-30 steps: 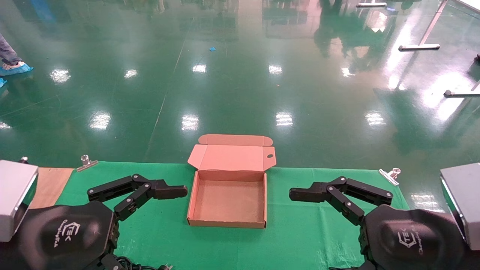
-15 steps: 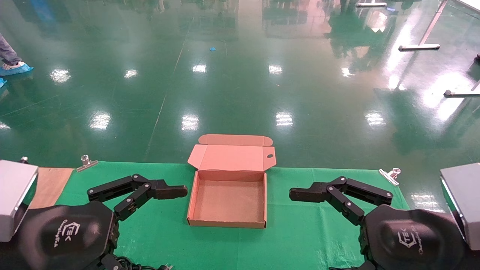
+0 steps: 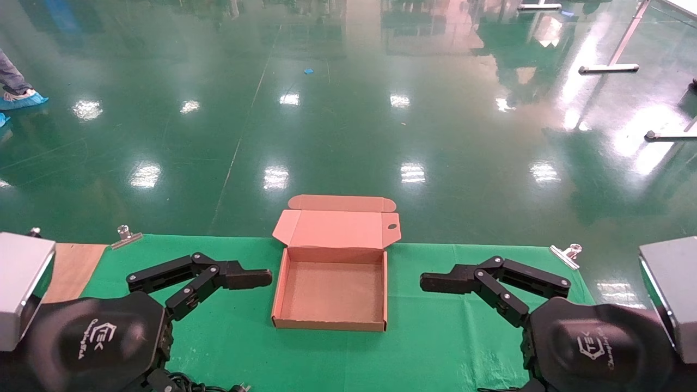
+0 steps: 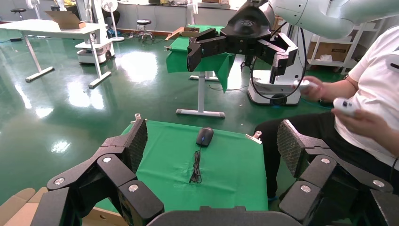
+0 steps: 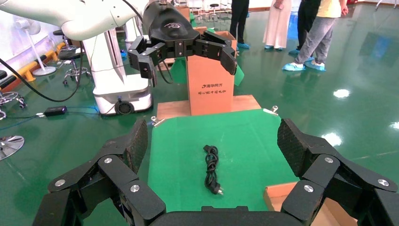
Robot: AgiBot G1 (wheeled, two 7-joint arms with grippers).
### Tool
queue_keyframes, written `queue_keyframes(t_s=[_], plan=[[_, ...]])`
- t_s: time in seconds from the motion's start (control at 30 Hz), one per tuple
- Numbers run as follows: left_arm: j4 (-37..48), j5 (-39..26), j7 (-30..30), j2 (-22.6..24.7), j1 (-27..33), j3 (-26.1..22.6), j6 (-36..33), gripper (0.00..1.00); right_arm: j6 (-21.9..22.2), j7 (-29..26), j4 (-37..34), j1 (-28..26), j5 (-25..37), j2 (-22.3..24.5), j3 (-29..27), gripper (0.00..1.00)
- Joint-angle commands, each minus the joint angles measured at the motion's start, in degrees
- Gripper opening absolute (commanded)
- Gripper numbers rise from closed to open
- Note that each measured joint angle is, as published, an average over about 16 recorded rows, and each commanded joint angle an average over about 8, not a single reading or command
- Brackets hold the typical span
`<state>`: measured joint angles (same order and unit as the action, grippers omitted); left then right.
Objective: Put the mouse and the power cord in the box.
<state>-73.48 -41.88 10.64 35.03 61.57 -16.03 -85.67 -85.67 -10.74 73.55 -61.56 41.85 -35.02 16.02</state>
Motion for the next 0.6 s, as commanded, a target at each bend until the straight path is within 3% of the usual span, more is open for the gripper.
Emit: queue_keyframes(t_s=[0.03,0.37,0.6], plan=[[0.0,0.0,0.0,0.0,0.0,0.0,0.0,1.00,0.0,0.0,0.0,0.0,0.0,0.0,0.0,1.00],[0.0,-0.9,-0.2,-0.3,0.2,-0.1,0.2,1.00,0.0,0.2,0.0,-0.1,0.6,-0.2,0.4,1.00],[0.2,-7.6,-1.7,-1.4,2.1,-2.1,-0.2,1.00,-1.3,1.3,0.8,-2.8,8.4,-0.4,3.5,1.00]])
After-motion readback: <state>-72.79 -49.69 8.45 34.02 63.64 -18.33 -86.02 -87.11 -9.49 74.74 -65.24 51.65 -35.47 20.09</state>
